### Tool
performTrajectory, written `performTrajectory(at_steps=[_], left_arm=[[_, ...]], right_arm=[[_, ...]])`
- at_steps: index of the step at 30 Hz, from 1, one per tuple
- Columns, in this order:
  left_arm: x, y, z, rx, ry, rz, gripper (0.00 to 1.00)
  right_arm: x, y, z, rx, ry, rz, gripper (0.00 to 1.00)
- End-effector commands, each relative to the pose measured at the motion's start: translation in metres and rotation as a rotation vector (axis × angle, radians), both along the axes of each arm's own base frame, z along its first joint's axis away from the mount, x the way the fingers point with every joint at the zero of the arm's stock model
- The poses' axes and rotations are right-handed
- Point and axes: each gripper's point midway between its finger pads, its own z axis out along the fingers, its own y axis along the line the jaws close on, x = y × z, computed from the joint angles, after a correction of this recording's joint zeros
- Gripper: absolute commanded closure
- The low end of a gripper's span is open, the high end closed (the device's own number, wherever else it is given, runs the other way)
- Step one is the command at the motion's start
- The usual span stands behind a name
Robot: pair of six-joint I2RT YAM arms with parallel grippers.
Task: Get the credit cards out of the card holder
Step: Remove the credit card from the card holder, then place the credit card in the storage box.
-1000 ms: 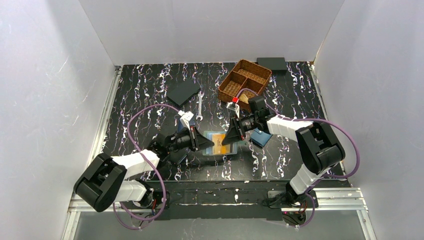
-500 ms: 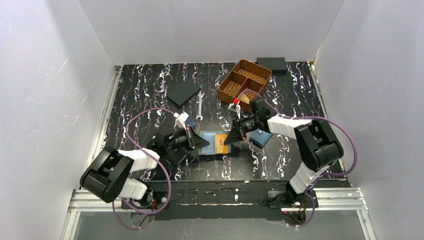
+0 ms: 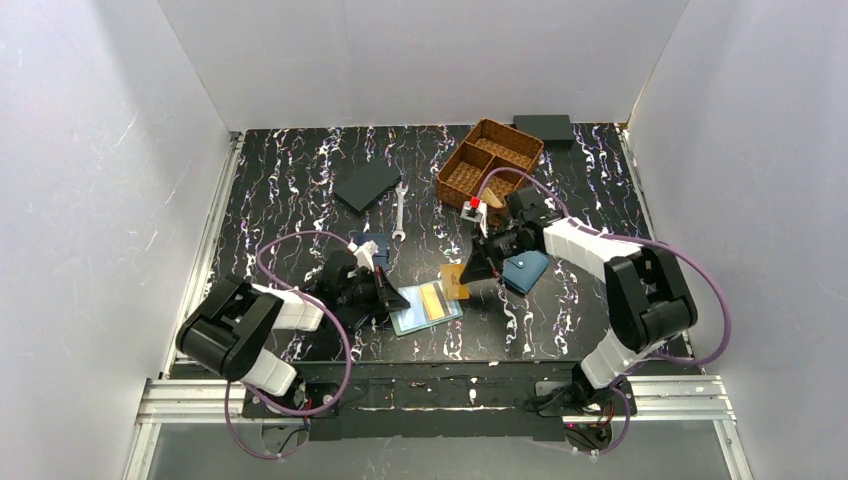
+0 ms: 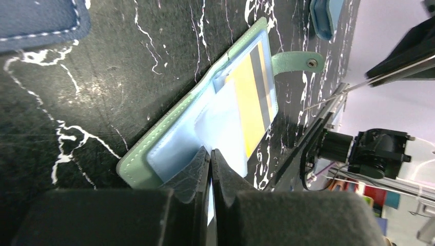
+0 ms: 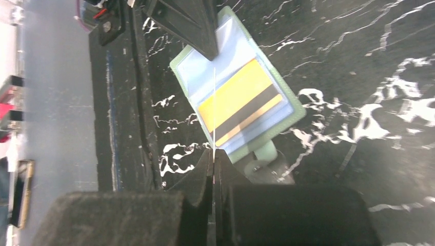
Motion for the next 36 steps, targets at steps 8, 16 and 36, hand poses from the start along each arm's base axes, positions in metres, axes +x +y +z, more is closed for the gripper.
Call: performTrajectory(at_steps=[8,16,36], left_arm=[[0.005,0.021,0.037,0.136,-0.086,0.019,0.79],[0.007,0.046,0.083,0.224,-0.257,0.058,0.59],[-0.008,0.049,0.115,0.027,-0.329,0.167,0.02]], right_arm=[[0.065,-0.054,0.074,-0.050,-0.403,-0.193,0.99],[0.123,-0.083,0.122,-0.081,-0.451,-0.350,0.99],[0.256,-0.107,0.111,-0.113,-0.197,-0.942,0.99]])
